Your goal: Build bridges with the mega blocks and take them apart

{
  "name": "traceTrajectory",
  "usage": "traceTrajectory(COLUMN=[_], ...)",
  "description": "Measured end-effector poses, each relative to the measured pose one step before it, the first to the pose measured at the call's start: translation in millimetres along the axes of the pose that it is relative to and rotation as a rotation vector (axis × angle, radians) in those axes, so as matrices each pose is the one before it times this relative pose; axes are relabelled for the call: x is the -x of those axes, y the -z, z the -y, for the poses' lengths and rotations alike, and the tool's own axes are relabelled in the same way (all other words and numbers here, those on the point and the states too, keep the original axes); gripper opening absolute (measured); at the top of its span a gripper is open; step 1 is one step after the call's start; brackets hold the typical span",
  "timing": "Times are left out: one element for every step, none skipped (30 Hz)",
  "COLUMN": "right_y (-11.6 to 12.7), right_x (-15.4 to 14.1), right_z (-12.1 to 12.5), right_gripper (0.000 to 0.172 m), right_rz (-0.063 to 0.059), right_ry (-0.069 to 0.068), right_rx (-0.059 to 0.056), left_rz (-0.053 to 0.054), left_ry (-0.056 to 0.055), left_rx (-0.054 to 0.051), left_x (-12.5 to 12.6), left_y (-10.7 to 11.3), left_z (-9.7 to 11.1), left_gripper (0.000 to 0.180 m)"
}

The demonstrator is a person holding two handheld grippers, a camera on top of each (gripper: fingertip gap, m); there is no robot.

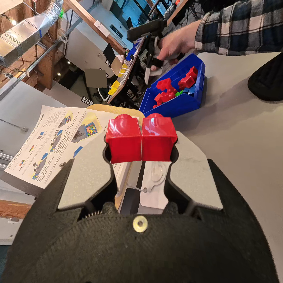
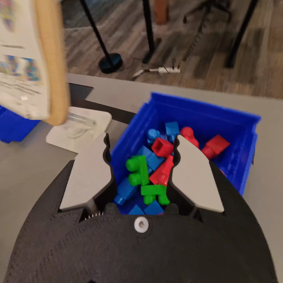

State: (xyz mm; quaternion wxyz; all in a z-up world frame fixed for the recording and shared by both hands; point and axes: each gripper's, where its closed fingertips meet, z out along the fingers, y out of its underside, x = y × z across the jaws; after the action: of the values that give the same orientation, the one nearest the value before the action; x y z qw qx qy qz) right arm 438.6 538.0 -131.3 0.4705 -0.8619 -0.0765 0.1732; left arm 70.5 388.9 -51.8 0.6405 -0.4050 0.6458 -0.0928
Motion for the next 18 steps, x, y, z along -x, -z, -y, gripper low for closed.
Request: traceTrajectory(right_y=[4.87,3.64,1.56,-1.36,-4.89,-7.89,-9.21,-9.77,-10.22,-10.70,-10.72,-10.12,-8.86,-7.77,-7.30,-5.96,-4.61,-3.55], right_x=[19.49,25.44,29.01,31.46,31.94,27.39,26.14,26.97,25.40,22.72,20.60,16.77,14.88,12.61,6.95,3.67,2.31,1.89], right_z=[11.11,12.88,15.02,15.37,14.20,13.98,15.05,17.71,19.66,18.85,15.96,13.75,12.53,9.74,4.85,2.22,1.49,0.85], right_gripper=[0.077,0.075,0.074,0.075,0.075,0.078,0.081,0.083,0.080,0.078,0.077,0.079,0.080,0.081,0.083,0.089,0.094,0.099], right_rz=[0.0476,0.0729,0.0825,0.0830,0.0698,0.0332,0.0198,0.0254,0.0213,0.0196,0.0329,0.0313,0.0324,0.0294,0.0068,-0.0038,-0.0039,0.0087], right_ry=[0.0547,0.0649,0.0787,0.1025,0.1255,0.1371,0.1411,0.1388,0.1314,0.1113,0.0786,0.0501,0.0399,0.0342,0.0200,0.0125,0.0021,-0.0217], right_rx=[-0.0359,-0.0424,-0.0526,-0.0484,-0.0325,-0.0190,-0.0180,-0.0325,-0.0374,-0.0275,-0.0156,-0.0160,-0.0259,-0.0249,-0.0037,0.0064,0.0019,0.0019], left_rz=[-0.0003,-0.0035,-0.0033,-0.0061,-0.0105,-0.0175,-0.0307,-0.0314,-0.0247,-0.0397,-0.0439,-0.0130,-0.0193,-0.0277,-0.0189,-0.0128,-0.0119,0.0012], left_ry=[0.0074,0.0148,0.0209,0.0330,0.0446,0.0564,0.0758,0.0811,0.0642,0.0594,0.0555,0.0369,0.0401,0.0394,0.0305,0.0274,0.0239,0.0058], left_rx=[-0.0050,-0.0088,-0.0190,-0.0230,-0.0263,-0.0355,-0.0428,-0.0397,-0.0415,-0.0324,-0.0224,-0.0265,-0.0209,-0.0191,-0.0195,-0.0160,-0.0121,-0.0068], left_x=[0.38,0.45,0.81,1.03,1.10,0.73,-0.37,-0.21,-0.18,-2.47,-3.79,-0.44,-1.26,-2.55,-1.87,-1.23,-1.25,-0.42], left_y=[-1.04,-0.92,-0.64,-0.56,-0.50,-0.46,-0.52,-0.93,-0.51,-0.89,-1.38,-0.87,-1.00,-0.83,-0.57,-0.38,-0.37,-0.41], left_z=[-0.29,0.21,1.59,2.26,2.44,3.15,3.86,3.15,3.52,2.89,2.05,2.44,1.32,0.94,1.04,0.72,0.13,-0.30], left_gripper=[0.075,0.075,0.075,0.075,0.075,0.075,0.075,0.076,0.076,0.076,0.076,0.076,0.076,0.076,0.076,0.076,0.076,0.076])
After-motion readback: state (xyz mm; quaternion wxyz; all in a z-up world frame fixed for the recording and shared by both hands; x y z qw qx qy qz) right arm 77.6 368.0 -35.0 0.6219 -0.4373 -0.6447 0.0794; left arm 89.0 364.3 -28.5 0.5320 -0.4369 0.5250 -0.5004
